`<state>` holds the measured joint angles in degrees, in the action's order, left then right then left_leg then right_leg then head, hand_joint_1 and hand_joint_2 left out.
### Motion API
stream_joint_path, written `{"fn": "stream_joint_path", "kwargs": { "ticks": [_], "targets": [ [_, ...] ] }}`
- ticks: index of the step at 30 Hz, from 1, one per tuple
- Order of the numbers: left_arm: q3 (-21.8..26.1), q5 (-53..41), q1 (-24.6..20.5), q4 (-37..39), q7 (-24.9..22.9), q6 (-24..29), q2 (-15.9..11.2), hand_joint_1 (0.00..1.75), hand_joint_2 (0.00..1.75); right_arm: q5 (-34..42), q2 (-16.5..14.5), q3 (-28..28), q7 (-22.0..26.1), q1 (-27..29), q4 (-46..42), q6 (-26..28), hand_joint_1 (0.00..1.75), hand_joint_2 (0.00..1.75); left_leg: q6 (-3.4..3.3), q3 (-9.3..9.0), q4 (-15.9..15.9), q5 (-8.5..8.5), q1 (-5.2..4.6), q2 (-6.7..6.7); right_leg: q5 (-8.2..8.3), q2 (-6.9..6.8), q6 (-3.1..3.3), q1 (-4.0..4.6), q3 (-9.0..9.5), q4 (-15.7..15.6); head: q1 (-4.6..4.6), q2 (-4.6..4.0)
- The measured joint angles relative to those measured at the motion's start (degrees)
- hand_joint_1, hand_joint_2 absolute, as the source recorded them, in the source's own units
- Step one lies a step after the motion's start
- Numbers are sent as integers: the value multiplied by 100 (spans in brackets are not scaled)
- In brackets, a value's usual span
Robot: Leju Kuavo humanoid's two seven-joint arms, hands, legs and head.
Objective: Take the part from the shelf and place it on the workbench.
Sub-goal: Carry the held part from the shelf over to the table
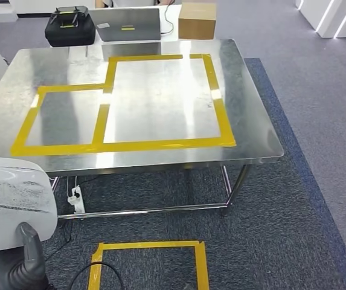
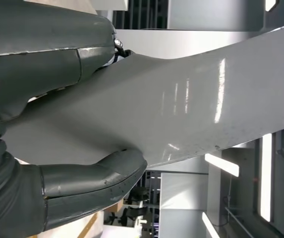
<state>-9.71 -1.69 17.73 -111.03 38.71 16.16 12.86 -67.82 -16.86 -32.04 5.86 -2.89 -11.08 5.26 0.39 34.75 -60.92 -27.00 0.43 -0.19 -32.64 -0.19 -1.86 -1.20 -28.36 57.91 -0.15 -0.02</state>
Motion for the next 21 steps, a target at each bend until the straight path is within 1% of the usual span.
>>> {"fn": "stream_joint_path", "kwargs": {
  "ticks": [1,2,3,4,5,6,8,9,10,11,12,13,14,15,16,17,18,19,20,21],
  "targets": [
    [-4,1,-5,7,0,4,-2,175,175,-2,-2,0,1,-8,0,1,0,0,-40,-22,54,-58,-17,3,-1,-8,-35,8,37,-17,-3,-1],
    [-12,2,-8,9,0,7,-2,175,175,-3,-4,0,1,-12,-1,2,0,0,-88,-54,105,-87,-15,-3,3,-18,-64,5,71,-43,-10,0],
    [-20,2,-6,11,0,11,-2,175,175,-6,-5,0,1,-16,-1,3,0,0,-122,-85,130,-91,-7,-8,3,-23,-90,3,101,-42,-31,0],
    [-29,1,-10,12,0,13,-1,175,175,-8,-5,0,1,-21,-1,4,0,0,-159,-133,161,-101,2,-11,0,-20,-112,2,83,51,-36,0],
    [-40,0,-18,13,0,14,1,175,175,-10,-5,1,1,-29,-1,5,0,0,-192,-187,188,-113,12,-13,-28,-12,-125,3,-38,263,-44,0],
    [-49,-1,-25,13,0,14,3,175,175,-12,-5,1,2,-35,-1,5,0,0,-222,-229,211,-134,16,-10,-96,-4,-131,5,-261,607,-55,0],
    [-63,-1,-37,15,0,15,4,175,175,-13,-5,1,2,-35,-1,12,0,0,-274,-288,218,-198,3,-11,-350,5,-130,15,-819,1378,-66,0],
    [-68,-1,-37,16,0,15,3,175,175,-13,-4,0,1,-31,-2,18,0,0,-289,-329,218,-240,-5,-18,-464,8,-124,24,-1042,1606,-67,0],
    [-73,-1,-36,17,0,15,3,175,175,-12,-4,0,0,-27,-2,26,0,0,-295,-390,219,-289,-12,-29,-483,10,-111,37,-1168,1643,-69,0],
    [-76,-1,-36,18,0,15,2,175,175,-12,-3,-1,-1,-26,-3,33,0,0,-295,-468,219,-343,-18,-40,-372,12,-92,50,-1201,1494,-70,0],
    [-79,-1,-36,19,0,14,2,175,175,-12,-3,-1,-2,-24,-2,36,0,0,-288,-556,222,-406,-25,-50,-119,13,-61,65,-1152,1181,-70,0],
    [-81,-1,-37,20,0,14,3,175,175,-12,-3,-1,-2,-18,-2,37,0,0,-278,-629,225,-471,-32,-54,212,16,-20,81,-1087,816,-69,0],
    [-81,-1,-38,24,0,14,2,175,175,-12,-2,-1,-2,-13,-1,37,0,0,-261,-683,227,-530,-43,-60,420,16,15,96,-1025,513,-59,0],
    [-82,1,-39,28,0,15,1,175,175,-12,-2,0,-2,-10,-1,36,0,0,-234,-713,241,-583,-50,-64,576,16,48,109,-966,310,-50,0],
    [-84,2,-39,32,0,15,0,175,175,-12,-3,-1,-3,-6,-1,36,0,0,-203,-740,239,-611,-58,-67,620,16,74,119,-939,221,-41,0],
    [-85,3,-42,36,0,16,-1,175,175,-12,-4,-1,-4,-3,-1,36,0,0,-172,-780,247,-623,-64,-71,574,16,92,120,-897,201,-33,0],
    [-86,4,-46,36,0,16,-1,175,175,-12,-10,-2,-4,0,-1,36,0,0,-143,-807,232,-624,-68,-68,600,22,114,108,-835,178,-34,0],
    [-87,2,-51,37,0,16,-3,175,175,-12,-14,-3,-3,2,-1,36,0,0,-115,-794,120,-603,-70,-64,594,23,138,91,-772,148,-31,0],
    [-86,0,-60,37,0,16,-5,175,175,-13,-19,-3,-1,-1,-1,36,0,0,-82,-697,-88,-600,-68,-59,576,23,159,73,-695,122,-15,0],
    [-85,-1,-65,38,0,16,-10,175,175,-13,-23,-4,0,-7,-1,36,0,0,-46,-517,-412,-647,-59,-55,545,21,176,56,-621,97,-2,0]
  ]
}}
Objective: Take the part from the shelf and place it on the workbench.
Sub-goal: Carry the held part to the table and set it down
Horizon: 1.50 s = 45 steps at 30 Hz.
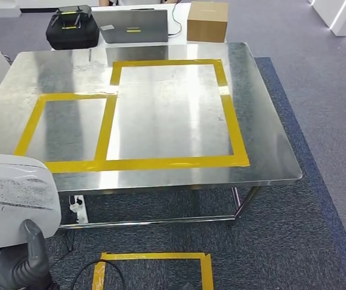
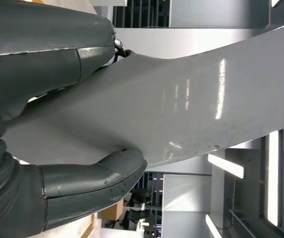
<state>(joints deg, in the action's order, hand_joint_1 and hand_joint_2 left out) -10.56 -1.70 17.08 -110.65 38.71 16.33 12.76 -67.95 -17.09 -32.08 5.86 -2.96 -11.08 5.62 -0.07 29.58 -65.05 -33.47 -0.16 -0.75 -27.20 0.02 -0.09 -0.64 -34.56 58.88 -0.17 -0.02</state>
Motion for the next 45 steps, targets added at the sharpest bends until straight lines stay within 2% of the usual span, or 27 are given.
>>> {"fn": "stream_joint_path", "kwargs": {
  "ticks": [2,3,4,5,6,7,8,9,10,13,15,17,19,20,21,23,25,28,30,32,34,35,36,38,40,43,45],
  "targets": [
    [1,1,-2,3,0,1,-9,175,175,1,0,-1,1,-4,0,0,0,0,63,461,-697,-276,32,4,-92,-4,18,-5,114,-23,24,0],
    [2,1,0,4,0,2,-13,175,175,1,0,-1,0,-1,0,0,0,0,80,647,-898,-429,47,5,-143,-2,18,-6,172,-23,20,0],
    [2,2,1,5,0,2,-16,175,175,0,0,-2,-1,2,0,0,0,0,88,759,-939,-493,56,5,-196,2,15,-6,240,-23,21,0],
    [3,2,1,7,0,2,-19,175,175,-1,0,-2,-1,4,0,0,0,0,87,791,-808,-419,62,6,-252,7,9,-6,320,-23,21,0],
    [3,2,1,7,0,2,-20,175,175,0,0,-3,-1,4,0,0,0,0,79,758,-539,-212,64,7,-310,11,0,-7,405,-24,21,0],
    [3,2,1,8,0,2,-21,175,175,0,0,-3,-1,6,1,-1,0,0,63,695,-181,113,64,16,-369,12,-19,-7,462,-29,24,0],
    [4,3,1,10,0,2,-22,175,175,0,0,-3,-1,6,1,-2,0,0,42,643,122,351,53,27,-423,15,-47,-1,526,-30,22,0],
    [5,3,1,14,0,2,-23,175,175,1,0,-3,-1,4,2,-4,0,0,11,608,333,516,39,36,-463,13,-79,4,553,-37,26,0],
    [5,4,6,18,0,3,-23,175,175,1,0,-3,-2,3,2,-7,0,0,-26,599,447,608,25,42,-485,12,-118,9,572,-39,28,0],
    [2,4,19,23,0,8,-20,175,175,0,1,-7,-2,-4,1,-10,0,0,-131,518,524,614,21,29,-480,5,-211,6,565,34,30,1],
    [-3,2,11,23,0,9,-16,175,175,-1,2,-7,1,-10,0,-11,0,0,-186,416,578,592,38,31,-505,4,-243,3,290,478,12,1],
    [-4,1,3,23,0,9,-12,175,175,-1,3,-7,2,-13,0,-9,0,0,-238,355,594,536,35,33,-734,4,-265,5,-209,1209,-11,0],
    [-4,2,4,24,0,9,-9,175,175,1,7,-8,2,-13,-1,1,0,0,-264,276,594,456,31,23,-979,6,-272,7,-590,1595,-26,0],
    [-4,2,4,25,0,9,-9,175,175,1,8,-9,2,-14,-1,5,0,0,-263,218,595,411,30,14,-946,6,-267,8,-643,1523,-29,0],
    [-4,2,5,25,0,9,-8,175,175,1,10,-9,2,-15,-1,8,0,0,-258,146,595,361,28,6,-777,6,-254,9,-609,1282,-33,0],
    [-4,2,4,27,0,9,-6,175,175,-1,13,-9,2,-11,0,7,0,0,-227,14,592,247,19,-4,-239,4,-206,18,-417,563,-30,0],
    [-4,3,2,32,0,9,-4,175,175,-1,14,-10,1,-7,0,5,0,0,-167,-50,602,155,7,-8,9,3,-154,38,-281,149,-27,0],
    [-2,-39,-1,39,-28,54,-5,175,175,-9,9,-11,-8,4,0,-8,0,0,-68,-100,540,158,0,-7,43,2,-79,33,-145,67,-26,0],
    [68,-484,-75,129,-319,469,-60,175,175,-67,2,-5,-40,2,0,-81,0,0,-6,22,224,144,4,0,39,-7,-32,-1,-22,-3,-10,0],
    [278,-1840,-407,508,-1197,1354,-299,175,175,-156,-3,13,-116,-19,0,-195,0,0,74,386,-379,-76,34,6,3,-27,7,-17,62,-42,2,0],
    [603,-4096,-953,1181,-2209,2073,-727,175,175,-212,-21,39,-231,-53,0,-262,0,0,139,755,-833,-325,69,8,-38,-31,25,-18,100,-46,3,0],
    [741,-5386,-1262,1594,-2538,2214,-966,175,175,-228,-34,55,-288,-71,0,-274,0,0,157,836,-832,-288,78,9,-58,-30,28,-18,122,-46,6,0],
    [840,-6613,-1578,2014,-2742,2256,-1199,175,175,-237,-49,73,-330,-89,0,-280,0,0,165,829,-656,-113,82,11,-77,-32,28,-18,152,-46,6,0],
    [891,-8270,-2175,2862,-3014,2116,-1624,175,175,-249,-73,111,-363,-135,0,-302,0,0,163,620,39,423,92,15,-107,-22,22,-17,213,-46,3,0],
    [864,-8565,-2794,3715,-3323,1778,-2018,175,175,-251,-90,143,-354,-179,0,-380,0,0,128,483,547,633,81,20,-113,15,-11,-5,206,-41,12,0],
    [779,-7939,-3818,5067,-3719,1236,-2562,175,175,-270,-93,186,-340,-203,-1,-547,0,0,27,489,637,684,65,19,-124,47,-108,11,153,-42,19,0],
    [717,-7757,-4411,5803,-3838,1096,-2834,175,175,-290,-91,224,-334,-215,-3,-604,0,0,-27,458,682,725,93,27,-233,53,-163,16,66,104,7,0]
  ]
}}
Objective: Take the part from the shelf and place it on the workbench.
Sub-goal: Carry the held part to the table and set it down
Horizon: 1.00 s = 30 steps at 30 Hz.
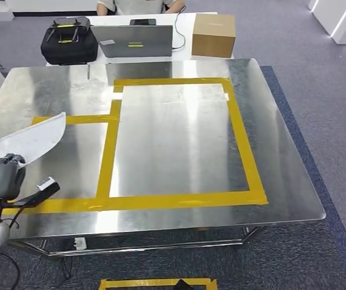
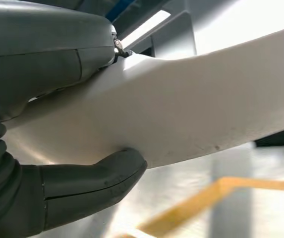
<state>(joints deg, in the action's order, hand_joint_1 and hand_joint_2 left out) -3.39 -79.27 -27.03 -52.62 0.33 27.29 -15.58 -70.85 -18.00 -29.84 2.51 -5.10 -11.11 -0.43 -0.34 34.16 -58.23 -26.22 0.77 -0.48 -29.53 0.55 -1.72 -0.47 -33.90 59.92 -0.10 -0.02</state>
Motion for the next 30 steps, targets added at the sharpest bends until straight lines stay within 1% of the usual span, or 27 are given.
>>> {"fn": "stream_joint_path", "kwargs": {
  "ticks": [1,3,4,5,6,7,8,9,10,11,13,14,15,16,17,18,19,20,21,22,23,24,25,26,27,28,30],
  "targets": [
    [-32,0,-248,317,-26,-36,-116,175,175,-6,1,16,5,-11,-2,-17,0,0,-24,-17,19,10,15,6,-129,0,-18,2,-129,242,-21,0],
    [-87,-10,-606,889,-59,-85,-338,175,175,-12,3,40,22,-46,-9,-38,0,0,-59,-23,18,-3,6,27,-436,-2,-37,2,-541,1008,-58,0],
    [-106,-15,-731,1118,-67,-104,-428,175,175,-12,4,46,28,-62,-14,-42,0,0,-71,-28,16,-16,-2,38,-512,-2,-39,5,-735,1335,-64,0],
    [-125,-23,-839,1326,-70,-114,-506,175,175,-12,4,52,32,-75,-17,-44,0,0,-78,-38,14,-31,-9,45,-477,-2,-35,13,-846,1484,-64,0],
    [-142,-32,-936,1504,-69,-116,-561,175,175,-12,4,58,32,-80,-19,-51,0,0,-79,-57,12,-52,-13,42,-322,-1,-21,22,-845,1396,-66,0],
    [-159,-41,-1020,1653,-70,-115,-605,175,175,-12,4,62,33,-80,-19,-63,0,0,-72,-86,8,-78,-15,35,-78,0,3,31,-737,1095,-68,0],
    [-174,-48,-1086,1778,-74,-113,-640,175,175,-12,4,64,34,-75,-19,-79,0,0,-62,-115,7,-108,-16,29,152,3,36,42,-582,714,-68,0],
    [-187,-51,-1147,1883,-88,-113,-667,175,175,-11,5,66,37,-72,-19,-99,0,0,-46,-131,1,-134,-27,23,312,4,67,52,-424,382,-63,0],
    [-201,-59,-1199,1976,-115,-126,-688,175,175,-11,5,68,40,-70,-18,-121,0,0,-24,-129,-8,-151,-36,16,369,4,96,59,-295,115,-61,0],
    [-215,-72,-1238,2056,-147,-151,-709,175,175,-11,6,72,43,-68,-17,-140,0,0,-1,-114,-11,-156,-40,13,348,8,119,69,-229,-10,-57,0],
    [-245,-108,-1300,2191,-201,-237,-751,175,175,-11,4,84,45,-72,-17,-168,0,0,53,-92,-8,-153,-41,10,295,17,155,69,-179,-118,-64,0],
    [-262,-128,-1325,2246,-210,-284,-785,175,175,-13,1,95,46,-73,-17,-175,0,0,83,-84,-26,-178,-33,13,300,23,174,58,-167,-133,-65,0],
    [-276,-141,-1368,2308,-211,-326,-817,175,175,-13,-2,107,50,-75,-17,-183,0,0,114,-46,-122,-244,-27,17,299,24,197,43,-142,-153,-60,0],
    [-287,-146,-1419,2377,-196,-356,-854,175,175,-13,-5,117,55,-77,-17,-190,0,0,146,45,-329,-355,-20,20,295,21,221,27,-113,-173,-51,0],
    [-292,-140,-1463,2445,-164,-367,-885,175,175,-13,-7,125,62,-75,-17,-196,0,0,174,199,-647,-500,-10,23,284,19,242,20,-86,-180,-43,0],
    [-291,-122,-1497,2510,-121,-359,-903,175,175,-10,-7,127,71,-74,-17,-201,0,0,198,393,-1032,-646,-4,24,269,15,257,18,-68,-180,-35,0],
    [-290,-95,-1507,2568,-69,-339,-912,175,175,-6,-7,129,78,-72,-17,-203,0,0,217,586,-1383,-749,5,24,255,13,265,18,-51,-180,-34,0],
    [-288,-68,-1497,2613,-8,-310,-910,175,175,1,-7,133,86,-70,-17,-203,0,0,229,722,-1597,-767,17,24,240,11,267,17,-32,-179,-34,0],
    [-287,-40,-1480,2647,57,-270,-901,175,175,9,-7,139,95,-68,-17,-203,0,0,237,769,-1614,-679,32,24,224,12,264,15,-10,-177,-34,0],
    [-286,-11,-1465,2673,126,-220,-889,175,175,18,-7,146,102,-67,-17,-201,0,0,243,713,-1418,-492,50,25,207,13,257,12,15,-174,-34,0],
    [-285,13,-1457,2687,192,-155,-875,175,175,27,-7,152,110,-67,-17,-198,0,0,251,569,-1050,-243,68,27,186,14,242,8,41,-167,-35,0],
    [-283,36,-1457,2699,236,-88,-850,175,175,35,-6,156,117,-66,-17,-196,0,0,262,412,-688,-66,78,30,163,17,219,12,58,-160,-32,0],
    [-282,50,-1467,2710,262,-33,-825,175,175,42,-5,159,127,-68,-17,-194,0,0,255,271,-370,39,75,28,142,20,191,21,61,-145,-23,0],
    [-282,56,-1469,2719,274,6,-796,175,175,46,-4,163,136,-70,-17,-194,0,0,236,186,-180,68,65,25,130,21,158,30,55,-138,-19,0],
    [-282,56,-1466,2729,280,26,-767,175,175,49,-3,167,143,-72,-17,-195,0,0,207,160,-131,28,49,22,127,22,129,40,43,-138,-10,0],
    [-283,53,-1459,2735,299,47,-747,175,175,53,-3,171,148,-74,-16,-196,0,0,164,151,-105,18,38,17,126,21,103,43,36,-139,-9,0],
    [-285,38,-1446,2741,396,153,-697,175,175,62,-3,176,149,-76,-16,-196,0,0,89,149,-109,21,48,21,70,13,51,38,0,-101,-11,0]
  ]
}}
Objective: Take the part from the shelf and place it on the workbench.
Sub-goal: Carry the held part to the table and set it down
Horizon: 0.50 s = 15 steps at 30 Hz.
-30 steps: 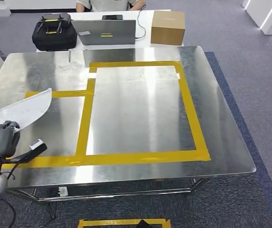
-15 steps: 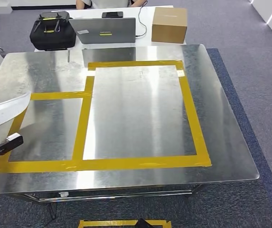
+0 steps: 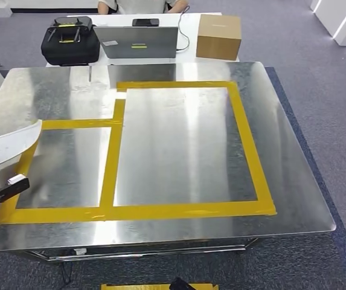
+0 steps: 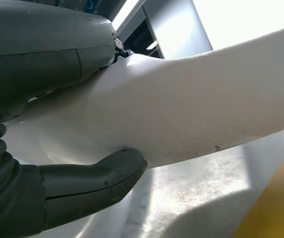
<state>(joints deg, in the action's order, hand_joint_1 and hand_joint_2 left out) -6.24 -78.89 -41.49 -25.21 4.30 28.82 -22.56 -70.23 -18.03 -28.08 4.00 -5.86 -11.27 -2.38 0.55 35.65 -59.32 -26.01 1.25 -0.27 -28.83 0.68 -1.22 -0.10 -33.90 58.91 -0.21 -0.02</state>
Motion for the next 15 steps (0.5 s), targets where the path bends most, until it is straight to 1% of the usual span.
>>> {"fn": "stream_joint_path", "kwargs": {
  "ticks": [1,2,4,5,6,7,8,9,10,11,12,13,15],
  "targets": [
    [-2,-10,-6,1,84,109,43,175,175,6,0,3,0,-2,0,0,0,0,-43,-5,8,4,5,2,-97,-10,-23,-1,-72,145,-14,1],
    [-7,-20,-14,0,171,234,99,175,175,10,0,8,0,-4,-1,1,0,0,-82,-10,15,7,3,2,-241,-21,-43,-4,-204,408,-28,1],
    [-27,-29,-21,-11,333,462,258,175,175,14,1,22,6,-25,-1,5,0,0,-134,-11,12,0,-24,0,-561,-37,-56,-1,-591,1189,-61,1],
    [-52,-26,-17,-26,406,540,354,175,175,15,2,29,8,-44,-1,7,0,0,-147,-14,10,-4,-42,-2,-635,-39,-53,2,-763,1502,-67,0],
    [-86,-15,-10,-51,484,602,460,175,175,15,2,33,8,-62,-1,6,0,0,-157,-19,8,-8,-61,-7,-607,-39,-41,6,-852,1635,-69,0],
    [-130,6,-2,-88,566,657,575,175,175,17,2,34,4,-76,-1,-1,0,0,-165,-29,8,-13,-79,-14,-468,-39,-18,11,-832,1535,-68,0],
    [-176,46,4,-135,648,707,693,175,175,18,2,34,-6,-79,-1,-8,0,0,-172,-41,8,-19,-96,-23,-253,-39,16,18,-708,1224,-69,0],
    [-220,103,10,-190,728,752,807,175,175,19,2,34,-16,-78,-1,-15,0,0,-175,-51,8,-24,-107,-32,-42,-38,59,30,-537,814,-69,0],
    [-264,183,11,-248,810,800,922,175,175,20,2,34,-25,-76,0,-25,0,0,-174,-49,4,-30,-123,-37,106,-41,98,41,-357,440,-65,0],
    [-304,274,15,-302,890,839,1028,175,175,20,3,34,-34,-74,1,-32,0,0,-164,-40,0,-31,-133,-40,180,-44,120,50,-228,178,-65,0],
    [-351,379,23,-356,972,865,1126,175,175,22,4,35,-42,-69,1,-39,0,0,-149,-29,-1,-28,-136,-40,187,-44,131,59,-159,47,-60,0],
    [-396,486,34,-407,1049,879,1213,175,175,25,4,36,-49,-64,2,-48,0,0,-126,-20,4,-21,-139,-39,174,-45,130,62,-128,13,-59,0],
    [-504,705,68,-537,1203,865,1372,175,175,33,-1,39,-62,-57,2,-63,0,0,-70,-10,-21,-55,-135,-34,193,-47,148,33,-101,-42,-56,0]
  ]
}}
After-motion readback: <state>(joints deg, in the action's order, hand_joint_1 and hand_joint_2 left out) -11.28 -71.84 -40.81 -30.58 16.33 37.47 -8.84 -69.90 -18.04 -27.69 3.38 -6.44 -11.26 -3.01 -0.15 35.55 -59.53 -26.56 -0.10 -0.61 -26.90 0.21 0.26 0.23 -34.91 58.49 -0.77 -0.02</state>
